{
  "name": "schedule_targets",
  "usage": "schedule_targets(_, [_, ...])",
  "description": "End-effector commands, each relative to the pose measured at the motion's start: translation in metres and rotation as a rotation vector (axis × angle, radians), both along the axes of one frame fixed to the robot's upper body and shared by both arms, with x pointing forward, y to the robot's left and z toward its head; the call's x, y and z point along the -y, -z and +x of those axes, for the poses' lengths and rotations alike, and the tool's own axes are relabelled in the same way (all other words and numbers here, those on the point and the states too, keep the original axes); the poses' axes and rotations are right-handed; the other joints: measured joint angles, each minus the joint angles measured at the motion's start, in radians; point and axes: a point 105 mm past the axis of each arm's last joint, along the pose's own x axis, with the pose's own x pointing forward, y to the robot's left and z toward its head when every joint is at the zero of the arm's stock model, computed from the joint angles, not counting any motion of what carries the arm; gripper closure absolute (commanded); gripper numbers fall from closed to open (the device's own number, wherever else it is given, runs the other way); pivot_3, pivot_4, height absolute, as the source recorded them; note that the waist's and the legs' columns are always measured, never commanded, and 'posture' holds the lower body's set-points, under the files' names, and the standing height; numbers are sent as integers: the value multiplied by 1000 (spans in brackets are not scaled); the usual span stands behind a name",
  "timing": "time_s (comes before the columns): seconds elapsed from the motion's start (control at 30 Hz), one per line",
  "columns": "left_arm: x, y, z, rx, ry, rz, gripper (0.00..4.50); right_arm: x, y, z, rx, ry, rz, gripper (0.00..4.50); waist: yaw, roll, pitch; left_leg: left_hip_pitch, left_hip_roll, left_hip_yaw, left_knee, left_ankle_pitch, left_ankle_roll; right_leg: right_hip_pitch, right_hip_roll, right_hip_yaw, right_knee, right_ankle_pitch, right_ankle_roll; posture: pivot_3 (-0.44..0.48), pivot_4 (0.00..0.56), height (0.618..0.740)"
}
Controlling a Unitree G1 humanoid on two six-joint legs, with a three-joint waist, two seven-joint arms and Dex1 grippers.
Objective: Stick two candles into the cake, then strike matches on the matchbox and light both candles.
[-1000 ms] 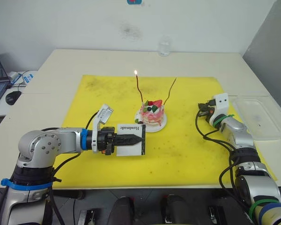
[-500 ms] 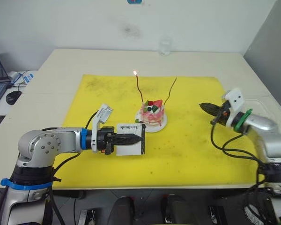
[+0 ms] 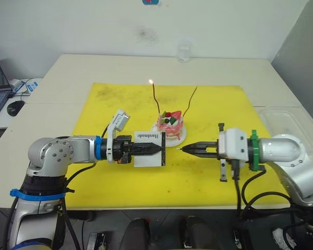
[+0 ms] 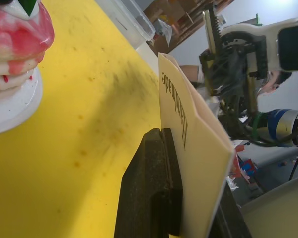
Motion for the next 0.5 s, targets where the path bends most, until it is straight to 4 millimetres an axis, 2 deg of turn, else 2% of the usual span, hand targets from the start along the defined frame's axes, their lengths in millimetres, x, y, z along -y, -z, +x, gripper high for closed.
schedule_targets(0.03, [1, -10, -1, 30, 19, -10, 4500, -8, -5, 3, 110, -2, -8, 4467, 0, 0, 0, 0, 0, 0, 0, 0, 0, 0, 0, 0, 0, 0, 0, 0, 150, 740])
schedule_targets(0.3, [1, -10, -2, 34, 21, -7, 4500, -24, -4, 0, 128, -45, 1, 4467, 0, 0, 0, 0, 1, -1, -1, 0, 0, 0, 1, -1, 0, 0, -1, 0, 150, 740])
schedule_targets(0.5, [1, -10, -4, 35, 20, -8, 4500, -30, -5, 6, 144, -38, -5, 4467, 0, 0, 0, 0, 1, -1, 0, 0, 0, 0, 0, -1, 0, 0, -1, 0, 150, 740])
